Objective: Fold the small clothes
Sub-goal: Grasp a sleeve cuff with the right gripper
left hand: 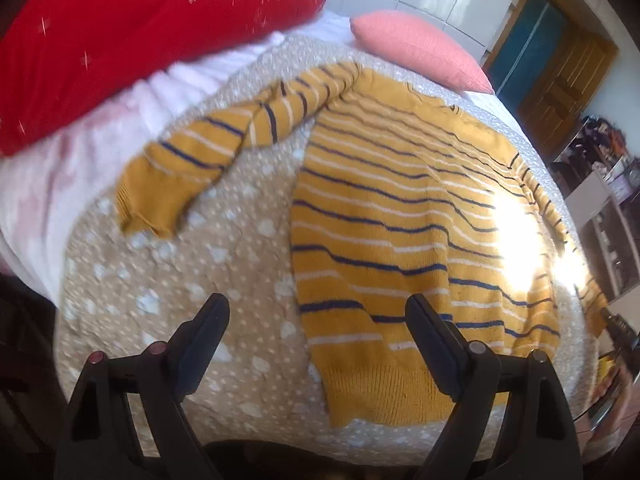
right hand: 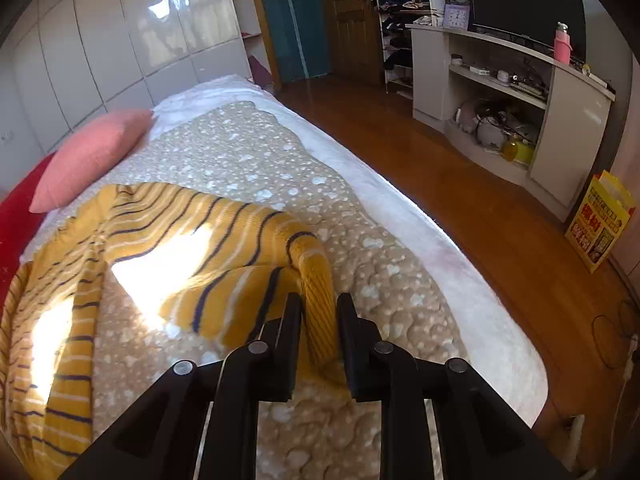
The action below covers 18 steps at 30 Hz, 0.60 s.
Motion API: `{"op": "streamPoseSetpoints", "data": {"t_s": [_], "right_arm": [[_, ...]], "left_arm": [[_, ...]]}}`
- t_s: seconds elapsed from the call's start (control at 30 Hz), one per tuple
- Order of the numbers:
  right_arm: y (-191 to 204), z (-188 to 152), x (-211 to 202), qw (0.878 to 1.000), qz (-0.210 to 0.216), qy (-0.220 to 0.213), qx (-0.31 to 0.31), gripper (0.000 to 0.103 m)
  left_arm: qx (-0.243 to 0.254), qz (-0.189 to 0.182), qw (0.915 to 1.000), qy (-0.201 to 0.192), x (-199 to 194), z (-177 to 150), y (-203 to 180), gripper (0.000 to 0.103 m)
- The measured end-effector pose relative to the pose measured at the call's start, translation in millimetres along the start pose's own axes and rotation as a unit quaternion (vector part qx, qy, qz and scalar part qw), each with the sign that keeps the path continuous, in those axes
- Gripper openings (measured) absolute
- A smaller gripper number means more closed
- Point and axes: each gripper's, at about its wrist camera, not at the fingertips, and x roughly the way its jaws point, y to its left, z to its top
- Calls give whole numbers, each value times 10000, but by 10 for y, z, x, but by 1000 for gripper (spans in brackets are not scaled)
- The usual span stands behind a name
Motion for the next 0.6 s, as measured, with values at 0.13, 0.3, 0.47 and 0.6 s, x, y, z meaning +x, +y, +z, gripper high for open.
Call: {"op": "streamPoseSetpoints", "data": {"t_s": [0.13, 0.3, 0.47, 0.6], "right_arm": [[388, -370, -304, 9868, 1585, 187, -259, 49], [1184, -1051, -349, 9479, 2871, 1078, -865, 49], [1591, -1465, -186, 9363, 3082, 1423, -904, 49], [1693, -1452, -126, 9364, 3144, 1329, -816, 49]], "left_arm": [[-241, -551, 9977, 305, 191, -81, 66, 89], [56, -523, 9985, 171, 258, -186, -43, 89], [-56, -1500, 9880, 363, 211, -277, -123, 89], [-96, -1430, 9888, 422, 247, -221, -200, 24]]}}
